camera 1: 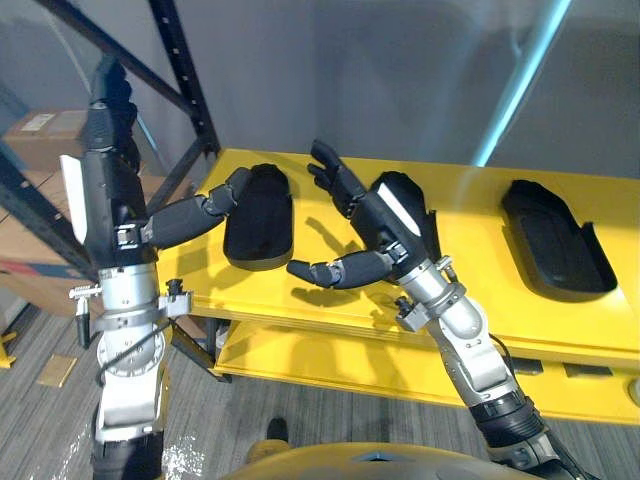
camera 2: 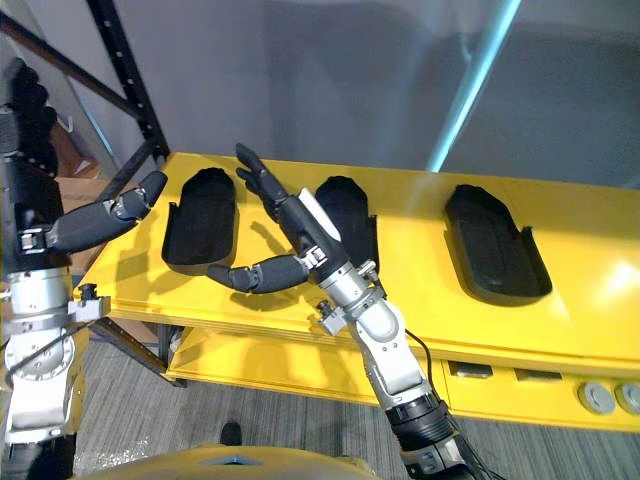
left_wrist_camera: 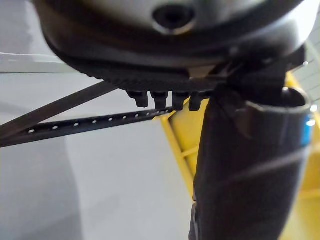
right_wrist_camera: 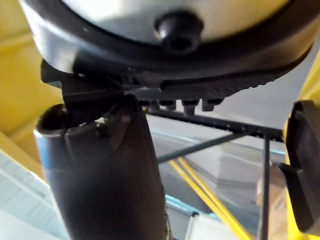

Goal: Walk over and take three plastic housings, then place them on the shelf

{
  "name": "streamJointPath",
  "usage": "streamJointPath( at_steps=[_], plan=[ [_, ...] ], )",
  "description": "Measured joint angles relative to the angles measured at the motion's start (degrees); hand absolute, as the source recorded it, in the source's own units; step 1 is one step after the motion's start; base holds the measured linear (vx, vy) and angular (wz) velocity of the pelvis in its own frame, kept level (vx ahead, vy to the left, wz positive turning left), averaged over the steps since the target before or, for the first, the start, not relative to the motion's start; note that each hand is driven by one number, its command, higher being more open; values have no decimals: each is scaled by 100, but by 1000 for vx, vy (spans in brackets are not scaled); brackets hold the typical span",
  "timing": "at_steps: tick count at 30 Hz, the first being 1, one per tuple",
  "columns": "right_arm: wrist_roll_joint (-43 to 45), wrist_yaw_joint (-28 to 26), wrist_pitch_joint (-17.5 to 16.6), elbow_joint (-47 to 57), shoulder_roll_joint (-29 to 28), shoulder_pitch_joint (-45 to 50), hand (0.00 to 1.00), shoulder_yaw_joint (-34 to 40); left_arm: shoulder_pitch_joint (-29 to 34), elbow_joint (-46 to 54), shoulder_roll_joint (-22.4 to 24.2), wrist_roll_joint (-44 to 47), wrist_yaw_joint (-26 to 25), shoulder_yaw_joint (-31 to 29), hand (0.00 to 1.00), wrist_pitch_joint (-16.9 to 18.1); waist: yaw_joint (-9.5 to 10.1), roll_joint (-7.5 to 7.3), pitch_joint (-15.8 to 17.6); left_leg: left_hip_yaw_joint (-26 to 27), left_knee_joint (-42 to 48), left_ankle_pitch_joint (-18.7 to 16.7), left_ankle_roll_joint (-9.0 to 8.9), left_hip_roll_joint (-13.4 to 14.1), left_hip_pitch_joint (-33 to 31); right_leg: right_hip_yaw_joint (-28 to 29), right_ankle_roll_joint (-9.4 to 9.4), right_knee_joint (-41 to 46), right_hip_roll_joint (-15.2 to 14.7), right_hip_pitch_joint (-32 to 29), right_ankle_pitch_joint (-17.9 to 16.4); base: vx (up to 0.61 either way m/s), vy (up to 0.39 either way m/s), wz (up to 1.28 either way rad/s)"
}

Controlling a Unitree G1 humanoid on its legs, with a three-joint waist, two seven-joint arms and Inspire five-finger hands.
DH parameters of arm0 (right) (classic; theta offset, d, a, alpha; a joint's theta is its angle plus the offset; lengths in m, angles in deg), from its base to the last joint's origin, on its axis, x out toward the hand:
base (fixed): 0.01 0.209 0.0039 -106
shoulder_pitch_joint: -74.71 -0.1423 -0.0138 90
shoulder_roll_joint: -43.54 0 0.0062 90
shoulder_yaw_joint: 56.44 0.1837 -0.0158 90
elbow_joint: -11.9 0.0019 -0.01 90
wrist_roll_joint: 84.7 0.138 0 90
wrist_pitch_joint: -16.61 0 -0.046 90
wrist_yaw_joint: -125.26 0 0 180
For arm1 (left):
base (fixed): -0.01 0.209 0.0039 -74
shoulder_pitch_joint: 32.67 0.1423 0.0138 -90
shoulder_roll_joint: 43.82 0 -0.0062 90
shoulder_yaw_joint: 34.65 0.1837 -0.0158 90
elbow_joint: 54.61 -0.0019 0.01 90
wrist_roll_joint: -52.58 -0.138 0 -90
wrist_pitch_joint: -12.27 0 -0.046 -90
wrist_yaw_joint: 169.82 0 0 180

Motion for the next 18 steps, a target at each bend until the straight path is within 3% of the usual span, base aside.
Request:
streamJointPath(
  at_steps=[6, 9, 14, 18],
  plan=[
    [-913, 464, -8, -526, 6, -50, 100, -601, 612, 477, 598, 60, -434, 12, 100, 428, 244, -15, 15, -229, -2, 2, -31, 18, -99, -230, -48, 4, 45, 61, -81, -51, -26, 20],
    [-1162, 901, -71, -881, 6, -247, 100, -690, 853, 488, 774, 259, -472, 16, 100, 658, 385, -94, 91, -413, -1, 67, -19, 32, -227, -425, -49, 5, 88, 63, -90, -72, -41, 30],
    [-1445, 1374, -112, -1412, 28, -827, 100, -718, 1031, 944, 791, 247, -452, 45, 100, 802, 593, -275, 286, -559, -1, 136, -2, 19, -390, -605, -50, 5, 104, 38, -90, -33, -19, 24],
    [-1780, 1639, -118, -1525, 7, -968, 100, -765, 1034, 1103, 779, 252, -465, 27, 100, 928, 707, -328, 365, -637, -1, 148, 4, -17, -448, -682, -60, 5, 93, 40, -96, 19, -17, 13]
  ],
)
